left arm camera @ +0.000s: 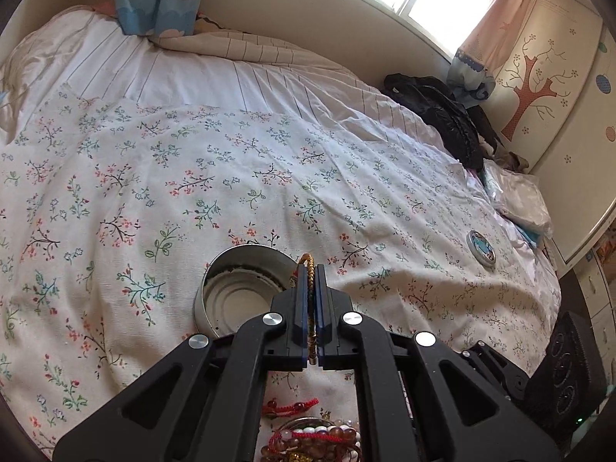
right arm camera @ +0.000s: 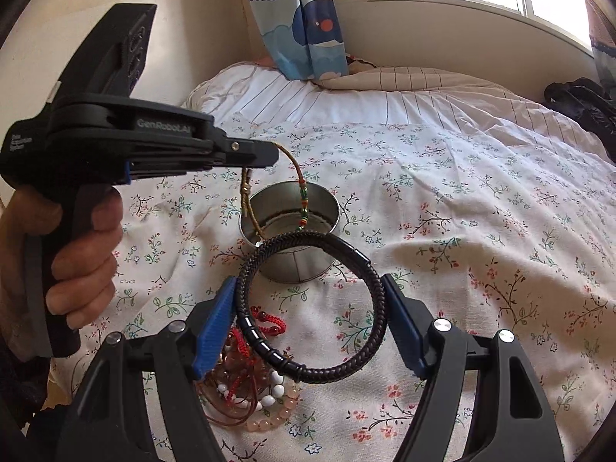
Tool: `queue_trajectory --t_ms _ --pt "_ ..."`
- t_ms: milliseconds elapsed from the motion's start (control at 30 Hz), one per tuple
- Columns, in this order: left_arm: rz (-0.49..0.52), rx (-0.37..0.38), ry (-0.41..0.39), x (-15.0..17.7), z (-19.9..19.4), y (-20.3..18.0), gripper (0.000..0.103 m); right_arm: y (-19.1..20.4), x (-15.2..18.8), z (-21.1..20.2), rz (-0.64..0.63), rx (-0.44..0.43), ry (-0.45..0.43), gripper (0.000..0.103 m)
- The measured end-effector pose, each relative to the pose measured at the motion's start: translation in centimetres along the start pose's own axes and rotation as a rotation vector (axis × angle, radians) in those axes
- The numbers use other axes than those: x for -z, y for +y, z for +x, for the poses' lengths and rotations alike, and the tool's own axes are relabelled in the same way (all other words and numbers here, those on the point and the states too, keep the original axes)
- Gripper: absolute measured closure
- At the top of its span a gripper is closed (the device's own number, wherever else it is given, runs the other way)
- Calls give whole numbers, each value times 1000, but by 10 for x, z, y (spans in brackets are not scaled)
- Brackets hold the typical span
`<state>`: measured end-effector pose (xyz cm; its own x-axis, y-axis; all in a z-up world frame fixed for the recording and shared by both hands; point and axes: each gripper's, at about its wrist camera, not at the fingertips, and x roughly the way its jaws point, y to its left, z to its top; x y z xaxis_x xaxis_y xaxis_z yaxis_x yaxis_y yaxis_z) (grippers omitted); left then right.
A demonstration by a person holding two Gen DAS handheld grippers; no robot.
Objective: Organize jewelry
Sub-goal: 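Open the left gripper over the tin while the right gripper lowers the black bracelet into it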
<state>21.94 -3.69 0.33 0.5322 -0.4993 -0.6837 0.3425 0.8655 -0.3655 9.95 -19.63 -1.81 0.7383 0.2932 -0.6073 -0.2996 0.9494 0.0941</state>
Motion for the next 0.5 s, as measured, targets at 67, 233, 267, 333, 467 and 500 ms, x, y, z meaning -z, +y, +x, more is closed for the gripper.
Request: queue_trajectory --t_ms 67,233,267,333,467,500 --pt "3 -60 19 2 16 3 100 -1 -1 3 -6 -1 1 32" --pt "-1 -206 42 12 29 13 82 0 -10 15 -42 2 7 32" --pt "0 -223 28 13 24 15 75 0 -13 18 -49 2 6 32" --pt "-14 -252 -14 12 10 19 64 1 -20 25 -62 1 7 32" --pt "-67 -297 -92 11 -18 29 57 13 -34 45 -104 -6 15 32" --pt "-87 -302 -109 11 -24 33 57 17 -38 51 -115 -7 17 32"
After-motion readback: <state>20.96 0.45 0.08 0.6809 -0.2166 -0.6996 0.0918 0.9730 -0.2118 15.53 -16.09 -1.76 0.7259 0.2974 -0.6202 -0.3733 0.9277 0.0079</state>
